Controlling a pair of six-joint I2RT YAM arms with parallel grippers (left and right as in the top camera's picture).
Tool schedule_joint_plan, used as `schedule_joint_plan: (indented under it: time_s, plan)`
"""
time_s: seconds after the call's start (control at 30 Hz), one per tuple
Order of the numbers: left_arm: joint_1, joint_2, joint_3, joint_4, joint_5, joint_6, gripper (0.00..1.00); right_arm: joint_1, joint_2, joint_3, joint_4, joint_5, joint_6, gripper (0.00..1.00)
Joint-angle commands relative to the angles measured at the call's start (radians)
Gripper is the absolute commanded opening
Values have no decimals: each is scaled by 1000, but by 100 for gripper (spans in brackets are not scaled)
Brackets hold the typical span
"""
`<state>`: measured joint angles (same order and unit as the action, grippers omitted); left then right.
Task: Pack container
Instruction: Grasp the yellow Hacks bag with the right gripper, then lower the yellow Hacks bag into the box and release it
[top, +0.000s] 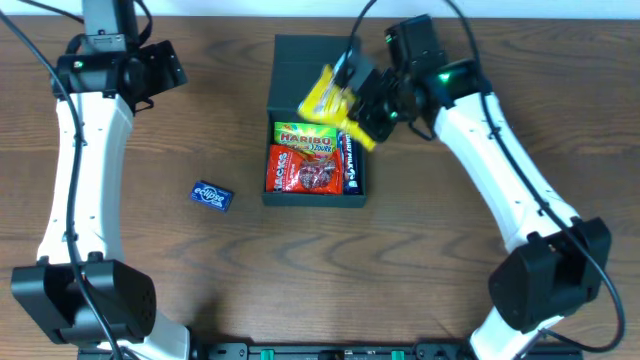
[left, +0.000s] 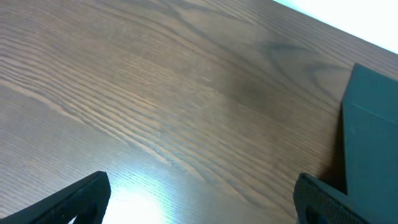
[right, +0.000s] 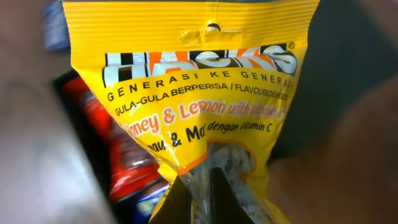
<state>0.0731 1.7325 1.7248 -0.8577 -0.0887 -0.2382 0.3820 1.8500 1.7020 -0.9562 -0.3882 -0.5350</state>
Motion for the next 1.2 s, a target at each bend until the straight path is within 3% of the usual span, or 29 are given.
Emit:
schedule_joint_plan:
  time_s: [0.0, 0.23, 0.43, 0.83, 1.03, 1.07, 1.1, 1.13, 1.17]
  plan:
    - [7, 0, 13, -2, 4, 7, 95, 44, 10, 2, -38, -76, -64, 1]
    - [7, 0, 13, 6, 4, 7, 95, 117, 24, -19, -54, -75, -132, 1]
    - [7, 0, 13, -6, 4, 7, 95, 130, 138, -23, 47, -12, -231, 1]
    - [7, 0, 13, -9, 4, 7, 95, 129, 218, -23, 235, 75, -229, 1]
    - [7, 0, 13, -9, 4, 7, 95, 129, 257, -23, 234, 74, -229, 4]
    - [7, 0, 13, -9, 4, 7, 95, 129, 261, -23, 232, 74, -229, 19]
    - [7, 0, 13, -9, 4, 7, 95, 129, 265, -23, 230, 74, -229, 54]
    - [7, 0, 13, -8, 4, 7, 95, 129, 266, -23, 231, 74, -229, 99]
    - [7, 0, 13, -8, 4, 7, 95, 129, 264, -21, 233, 74, -223, 99]
